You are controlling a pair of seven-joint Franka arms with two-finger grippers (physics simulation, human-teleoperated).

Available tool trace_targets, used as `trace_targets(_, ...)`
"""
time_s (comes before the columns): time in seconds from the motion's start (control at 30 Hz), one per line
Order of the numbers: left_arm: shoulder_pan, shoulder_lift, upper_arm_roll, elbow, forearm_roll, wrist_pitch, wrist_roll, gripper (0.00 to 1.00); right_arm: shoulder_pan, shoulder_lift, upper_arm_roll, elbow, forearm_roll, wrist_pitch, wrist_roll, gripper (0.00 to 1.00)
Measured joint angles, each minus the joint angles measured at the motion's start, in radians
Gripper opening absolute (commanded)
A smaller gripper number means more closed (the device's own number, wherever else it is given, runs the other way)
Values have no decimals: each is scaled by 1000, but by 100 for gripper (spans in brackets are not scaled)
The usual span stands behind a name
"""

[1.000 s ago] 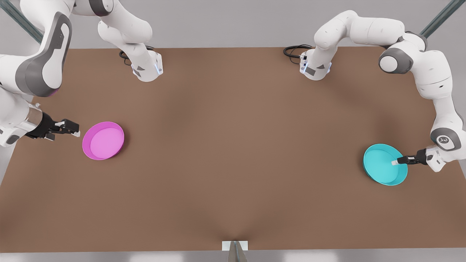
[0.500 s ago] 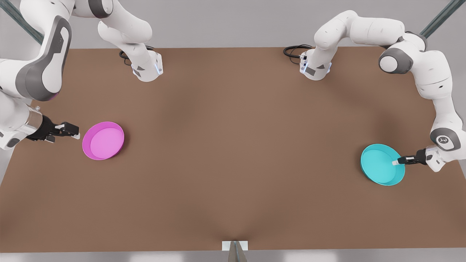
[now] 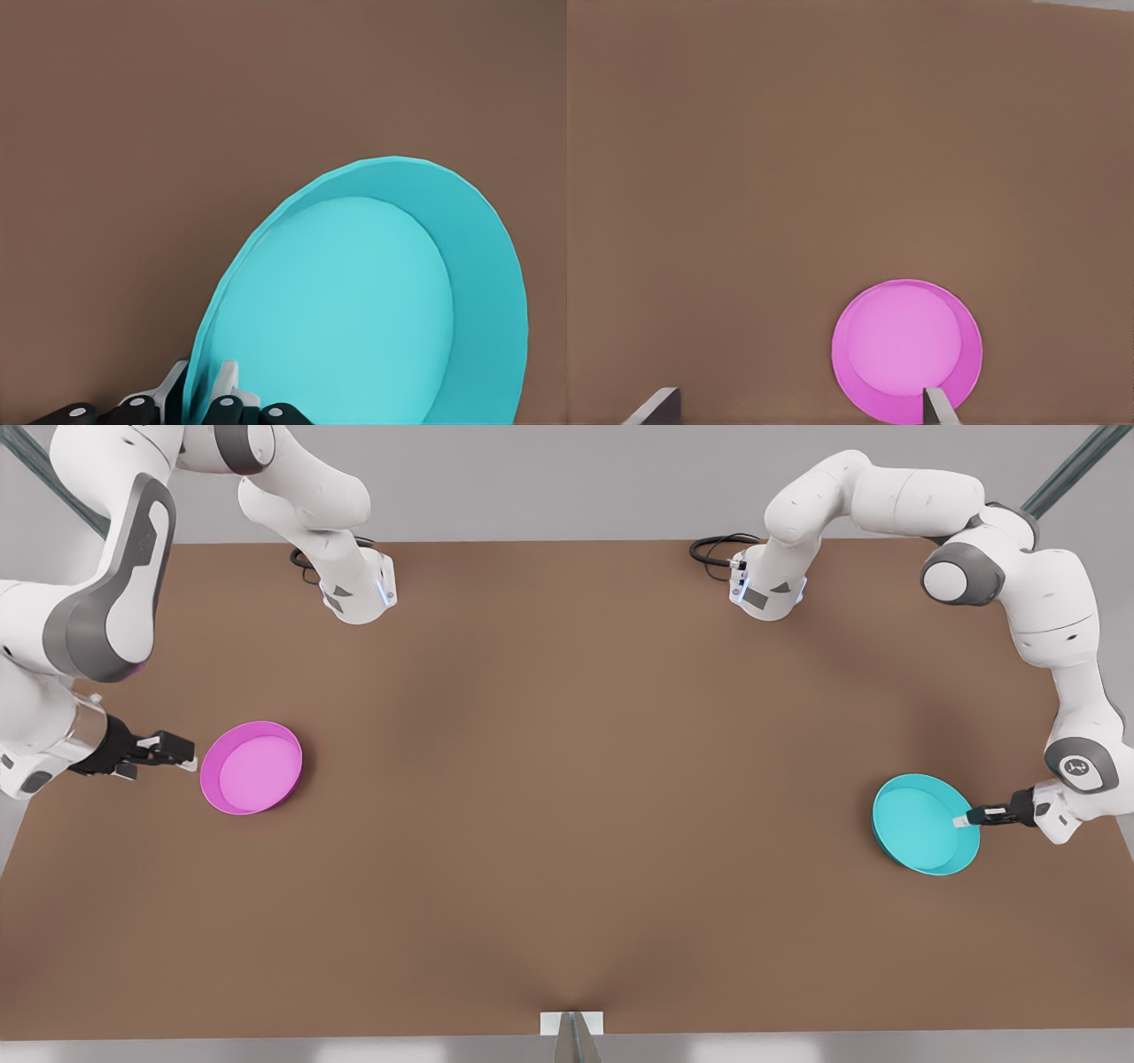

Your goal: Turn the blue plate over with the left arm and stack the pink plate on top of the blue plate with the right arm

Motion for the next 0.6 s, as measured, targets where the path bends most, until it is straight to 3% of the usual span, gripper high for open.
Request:
trace_targets(0.13, 0, 0, -1, 0, 0, 0, -4, 26, 0, 1, 0, 11, 1, 0, 1, 100)
trace_targets(0.6, -2, -2, -3, 0, 51, 4, -5, 24, -11, 12, -8, 26, 8, 52, -2, 100)
